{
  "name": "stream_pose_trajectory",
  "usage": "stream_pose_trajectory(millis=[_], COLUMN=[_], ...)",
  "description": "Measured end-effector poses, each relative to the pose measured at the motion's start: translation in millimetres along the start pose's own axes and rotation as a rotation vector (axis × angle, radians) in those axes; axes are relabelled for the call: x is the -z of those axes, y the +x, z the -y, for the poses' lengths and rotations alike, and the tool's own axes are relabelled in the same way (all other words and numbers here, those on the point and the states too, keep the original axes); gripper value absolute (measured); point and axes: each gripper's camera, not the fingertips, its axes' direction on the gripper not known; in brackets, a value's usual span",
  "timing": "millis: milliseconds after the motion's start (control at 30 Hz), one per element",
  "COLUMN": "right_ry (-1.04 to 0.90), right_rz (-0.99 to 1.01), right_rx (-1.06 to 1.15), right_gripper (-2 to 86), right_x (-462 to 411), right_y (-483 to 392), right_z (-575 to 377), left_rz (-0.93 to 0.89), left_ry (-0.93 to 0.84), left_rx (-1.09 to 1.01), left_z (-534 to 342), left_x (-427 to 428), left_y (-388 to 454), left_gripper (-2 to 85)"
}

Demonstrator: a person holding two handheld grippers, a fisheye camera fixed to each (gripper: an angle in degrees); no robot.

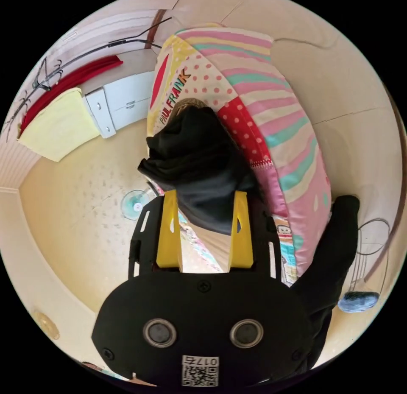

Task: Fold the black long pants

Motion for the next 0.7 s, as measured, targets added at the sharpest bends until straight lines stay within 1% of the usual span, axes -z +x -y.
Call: stream_pose_trajectory(millis=[33,67,133,167,200,233,300,333,367,400,433,500,533,600,667,700], right_ry=[0.001,0.001,0.012,0.004,-0.044,-0.092,-0.425,-0.515,-0.661,-0.801,-0.876,-1.189,-1.257,-1.446,-1.496,-1.474], right_rz=[-0.018,-0.042,-0.021,-0.02,-0.034,-0.04,-0.034,-0.046,-0.061,-0.096,-0.124,-0.275,-0.318,-0.471,-0.506,-0.52], right_rx=[0.006,0.003,0.031,0.106,0.211,0.257,0.396,0.423,0.476,0.5,0.511,0.615,0.648,0.803,0.863,0.848], right_gripper=[14.6,11.7,7.8,6.0,4.9,4.6,3.6,3.4,3.1,2.8,2.7,2.4,2.4,2.9,3.7,4.6], right_x=[-1.1,-1.9,-0.4,-0.5,-6.0,-11.8,-54.1,-66.8,-89.0,-110.0,-120.4,-153.6,-158.4,-162.1,-152.2,-143.0], right_y=[-1.8,-2.7,-4.9,-10.1,-16.7,-19.3,-25.1,-25.2,-24.9,-22.6,-21.5,-20.2,-20.0,-19.1,-16.9,-14.2], right_z=[0.6,0.3,-6.5,-16.9,-30.4,-37.9,-76.9,-89.6,-116.0,-140.5,-151.5,-195.8,-206.9,-244.1,-254.2,-248.7], left_rz=[-0.023,-0.037,-0.03,-0.018,-0.015,-0.012,-0.001,0.011,0.014,0.011,-0.002,-0.021,-0.027,-0.031,-0.018,-0.013], left_ry=[0.007,0.018,0.034,0.044,0.048,0.053,0.052,0.05,0.05,0.051,0.055,0.063,0.071,0.084,0.097,0.099], left_rx=[0.016,0.021,0.016,0.012,0.008,-0.004,-0.02,-0.026,-0.034,-0.04,-0.054,-0.08,-0.1,-0.137,-0.179,-0.186], left_z=[0.3,1.7,6.2,10.1,12.0,16.2,23.0,28.1,33.5,36.3,41.9,49.5,53.7,59.3,64.6,65.5], left_x=[-4.5,-7.2,-9.4,-10.5,-11.2,-13.1,-17.1,-19.9,-22.5,-23.9,-26.5,-29.9,-31.4,-33.5,-36.9,-38.2], left_y=[-3.8,-5.5,-4.9,-2.9,-1.5,2.5,9.9,15.6,22.0,25.6,33.4,46.1,54.3,65.0,71.9,71.8], left_gripper=[-0.5,-0.5,-0.5,-0.5,-0.5,-0.5,-0.5,-0.5,-0.5,-0.5,-0.5,-0.5,-0.6,-0.6,-0.6,-0.6])
